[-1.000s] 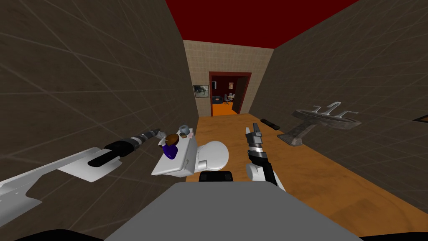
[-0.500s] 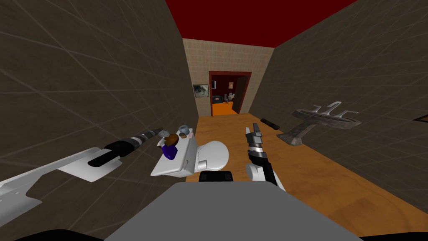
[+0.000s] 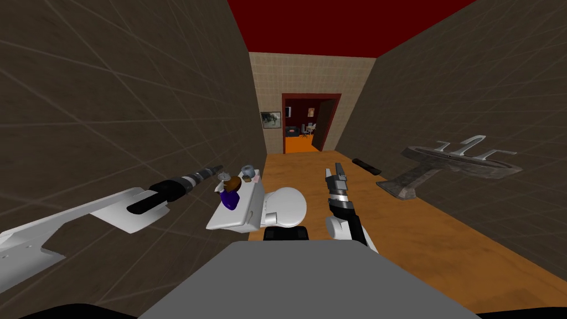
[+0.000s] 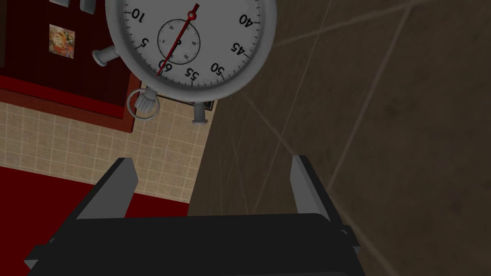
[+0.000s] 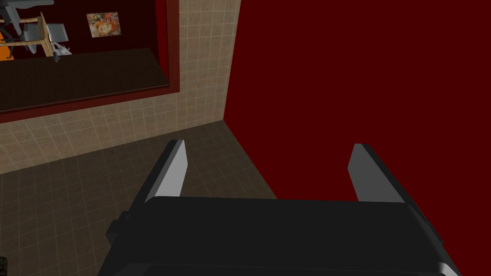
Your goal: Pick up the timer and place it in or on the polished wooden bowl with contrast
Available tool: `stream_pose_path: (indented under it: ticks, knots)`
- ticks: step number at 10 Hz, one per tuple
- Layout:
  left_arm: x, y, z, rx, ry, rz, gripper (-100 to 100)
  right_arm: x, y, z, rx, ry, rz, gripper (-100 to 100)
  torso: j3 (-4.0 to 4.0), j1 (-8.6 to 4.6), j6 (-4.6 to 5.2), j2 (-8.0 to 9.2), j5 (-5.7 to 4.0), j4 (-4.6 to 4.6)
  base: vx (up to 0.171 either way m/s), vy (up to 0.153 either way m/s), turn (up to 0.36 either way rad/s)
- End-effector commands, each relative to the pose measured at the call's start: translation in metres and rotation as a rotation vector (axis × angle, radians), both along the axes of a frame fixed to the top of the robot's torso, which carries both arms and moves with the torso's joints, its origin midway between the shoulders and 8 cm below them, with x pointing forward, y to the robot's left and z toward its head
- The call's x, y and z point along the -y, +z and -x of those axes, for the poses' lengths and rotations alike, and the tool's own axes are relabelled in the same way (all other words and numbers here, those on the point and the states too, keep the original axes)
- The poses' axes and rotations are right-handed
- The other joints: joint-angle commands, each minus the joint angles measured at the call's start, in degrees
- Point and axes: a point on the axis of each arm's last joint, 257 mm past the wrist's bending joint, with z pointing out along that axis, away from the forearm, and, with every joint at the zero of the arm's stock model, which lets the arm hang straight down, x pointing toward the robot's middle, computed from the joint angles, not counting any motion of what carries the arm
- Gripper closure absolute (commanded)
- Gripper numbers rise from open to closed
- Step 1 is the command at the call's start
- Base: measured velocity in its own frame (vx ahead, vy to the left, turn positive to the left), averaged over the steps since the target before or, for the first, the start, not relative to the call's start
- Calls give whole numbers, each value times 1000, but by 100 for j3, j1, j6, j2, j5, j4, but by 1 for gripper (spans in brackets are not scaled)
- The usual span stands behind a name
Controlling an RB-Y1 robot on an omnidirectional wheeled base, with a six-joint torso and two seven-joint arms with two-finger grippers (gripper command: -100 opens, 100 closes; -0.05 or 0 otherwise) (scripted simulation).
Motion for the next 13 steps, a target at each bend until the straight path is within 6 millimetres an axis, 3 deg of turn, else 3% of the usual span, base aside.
stream_pose_path:
  ticks: [1, 3, 11, 13]
  knots:
    - [19, 7, -5, -2, -17, -1, -100, 0, 0, 0, 0, 0, 0, 0, 0, 0, 0, 0, 0, 0, 2, 4, 81]
    - [39, 13, -6, -2, -44, 1, -100, 0, 0, 0, 0, 0, 0, 0, 0, 9, 0, 1, -3, 0, 2, 14, 106]
    - [39, 13, -6, -2, -44, 1, -100, 0, 0, 0, 0, 0, 0, 0, 3, 38, 2, 7, -7, 0, 0, 5, 2]
    - [47, 31, -15, -2, -50, -2, -100, 0, 0, 0, 0, 0, 0, 0, 4, 37, 1, 8, -8, 1, -8, 7, 43]
